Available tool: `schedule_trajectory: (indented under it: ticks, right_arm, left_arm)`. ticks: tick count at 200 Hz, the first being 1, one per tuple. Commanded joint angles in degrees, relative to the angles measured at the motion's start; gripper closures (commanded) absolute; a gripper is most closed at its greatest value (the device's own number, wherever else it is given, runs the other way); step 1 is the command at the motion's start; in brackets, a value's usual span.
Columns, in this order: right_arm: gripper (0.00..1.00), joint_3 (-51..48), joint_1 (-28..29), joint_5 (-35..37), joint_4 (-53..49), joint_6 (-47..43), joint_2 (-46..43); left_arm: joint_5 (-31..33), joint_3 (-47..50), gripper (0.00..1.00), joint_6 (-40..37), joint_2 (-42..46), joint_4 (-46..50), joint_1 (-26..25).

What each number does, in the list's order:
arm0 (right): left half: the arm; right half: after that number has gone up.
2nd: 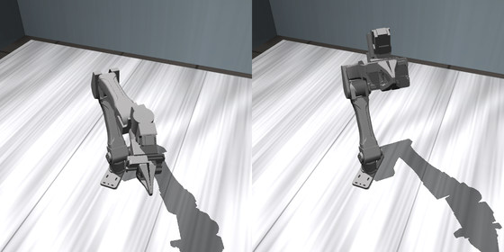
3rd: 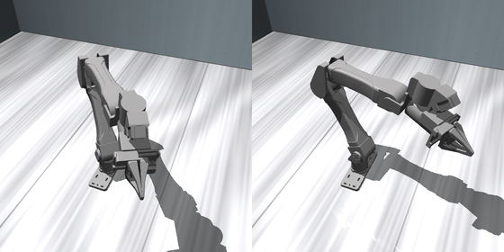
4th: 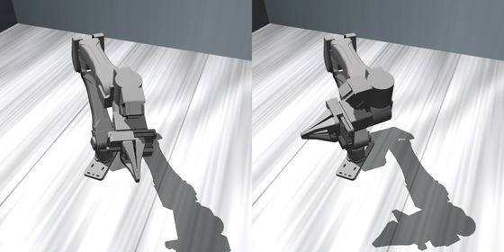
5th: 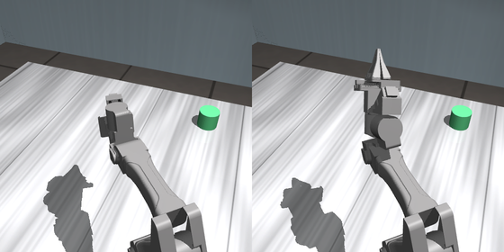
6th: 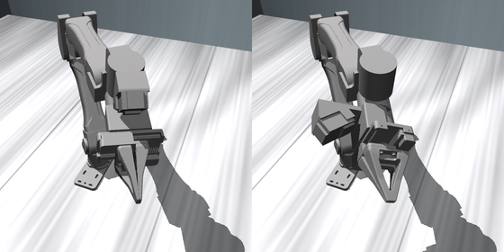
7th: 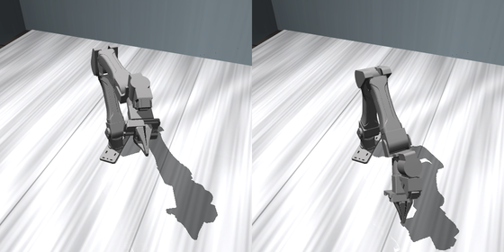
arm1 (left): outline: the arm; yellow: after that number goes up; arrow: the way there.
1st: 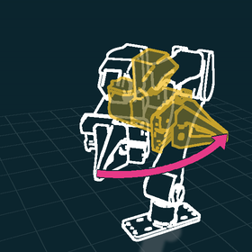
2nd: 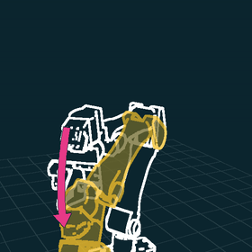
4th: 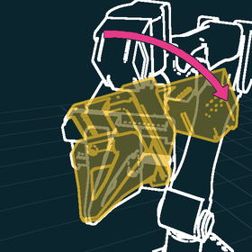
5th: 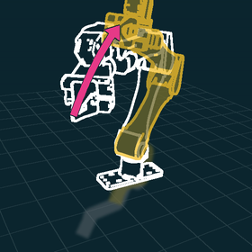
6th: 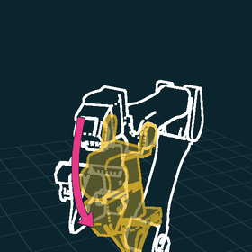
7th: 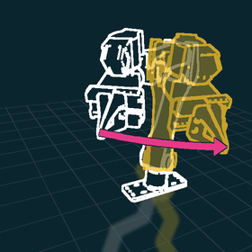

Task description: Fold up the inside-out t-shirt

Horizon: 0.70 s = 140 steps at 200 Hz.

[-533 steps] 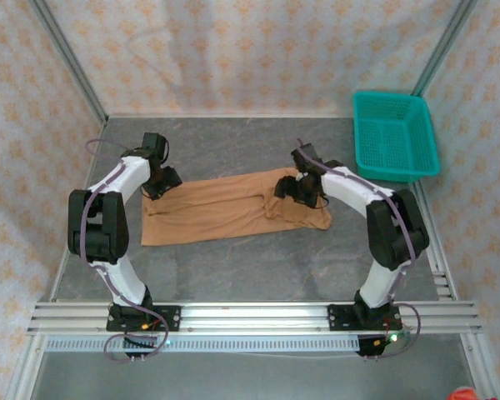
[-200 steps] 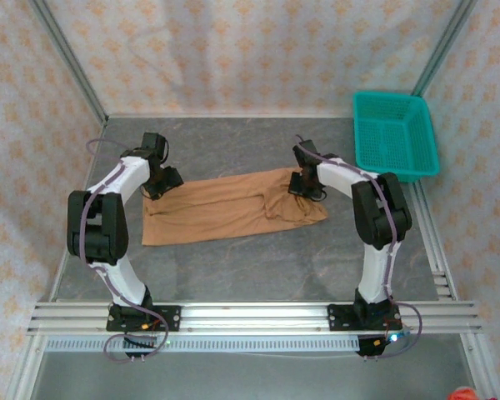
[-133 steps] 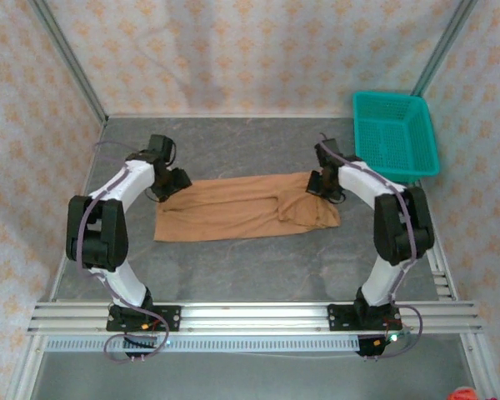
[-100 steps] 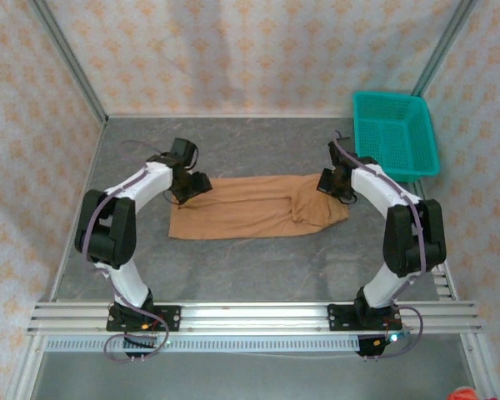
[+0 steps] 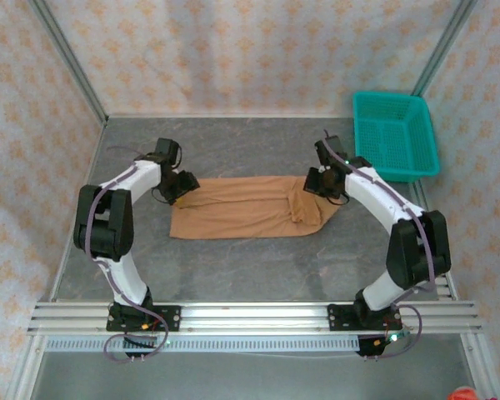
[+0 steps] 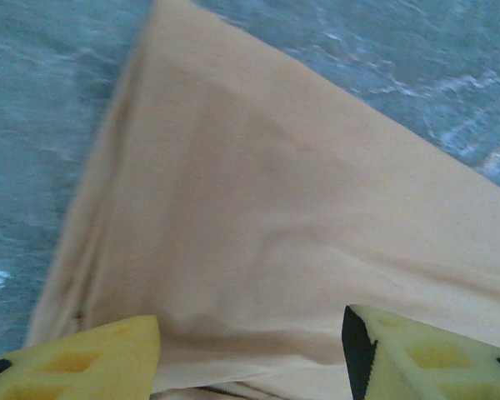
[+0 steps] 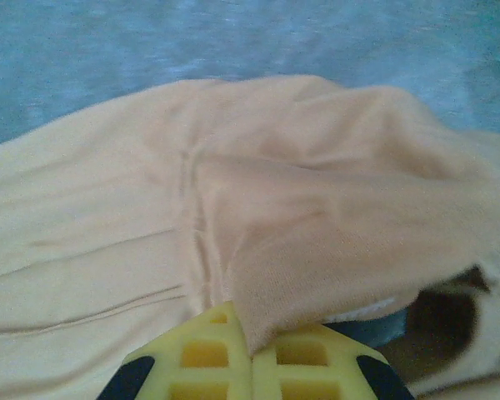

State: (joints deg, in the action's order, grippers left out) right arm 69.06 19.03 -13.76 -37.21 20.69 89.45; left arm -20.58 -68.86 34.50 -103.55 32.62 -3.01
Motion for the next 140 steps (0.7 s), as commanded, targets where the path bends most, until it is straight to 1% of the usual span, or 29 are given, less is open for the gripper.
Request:
schedule_trajectory:
  ticks: [1,33,68,104,140]
  right_arm:
    - [1.00,3.96,2.73,-0.98,-1.21,3.13,-3.74]
    - [1.00,7.09,7.12,-2.30,0.48,5.95,-4.78]
    - [1.00,11.59,13.41,-2.94,2.68,8.04,-1.78]
    - [1.00,16.88,19.83,-3.74,6.60,9.87,5.01]
    - [1.00,24.14,24.04,-3.78,9.15,9.99,14.66]
  left_arm:
    - [-2.03,2.45,0.39,-0.75,2.47,-0.95,1.86]
    - [-3.84,4.11,0.39,-0.75,2.67,-2.25,3.91]
    - [-5.29,5.64,0.39,-0.75,2.78,-3.33,6.16]
    - [-6.10,7.61,0.39,-0.64,4.24,-3.70,9.85]
    - [-6.00,8.72,0.39,-0.84,6.13,-3.45,10.92]
